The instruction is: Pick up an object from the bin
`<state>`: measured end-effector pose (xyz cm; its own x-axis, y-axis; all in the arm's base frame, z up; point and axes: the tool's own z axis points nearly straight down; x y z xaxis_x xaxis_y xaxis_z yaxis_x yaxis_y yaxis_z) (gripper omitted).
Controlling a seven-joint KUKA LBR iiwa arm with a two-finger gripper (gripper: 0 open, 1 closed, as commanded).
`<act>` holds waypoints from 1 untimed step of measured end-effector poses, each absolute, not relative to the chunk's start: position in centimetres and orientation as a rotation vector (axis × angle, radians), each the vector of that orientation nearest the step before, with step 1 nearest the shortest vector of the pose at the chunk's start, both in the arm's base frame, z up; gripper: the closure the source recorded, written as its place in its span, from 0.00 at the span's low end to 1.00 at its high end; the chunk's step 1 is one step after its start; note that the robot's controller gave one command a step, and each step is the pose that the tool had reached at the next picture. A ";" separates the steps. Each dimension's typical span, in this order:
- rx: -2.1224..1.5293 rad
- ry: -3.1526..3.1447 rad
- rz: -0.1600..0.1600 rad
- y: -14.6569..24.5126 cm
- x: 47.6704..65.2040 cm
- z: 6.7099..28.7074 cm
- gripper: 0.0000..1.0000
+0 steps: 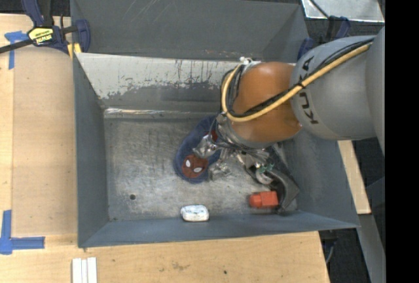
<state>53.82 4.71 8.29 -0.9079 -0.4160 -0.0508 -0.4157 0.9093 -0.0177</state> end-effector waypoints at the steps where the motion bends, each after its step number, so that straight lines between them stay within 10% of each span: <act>1: -0.629 3.066 -0.002 5.4 54.3 27.1 1.00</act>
Offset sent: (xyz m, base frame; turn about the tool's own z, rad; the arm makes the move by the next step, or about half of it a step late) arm 0.0029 0.0072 0.1826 0.0221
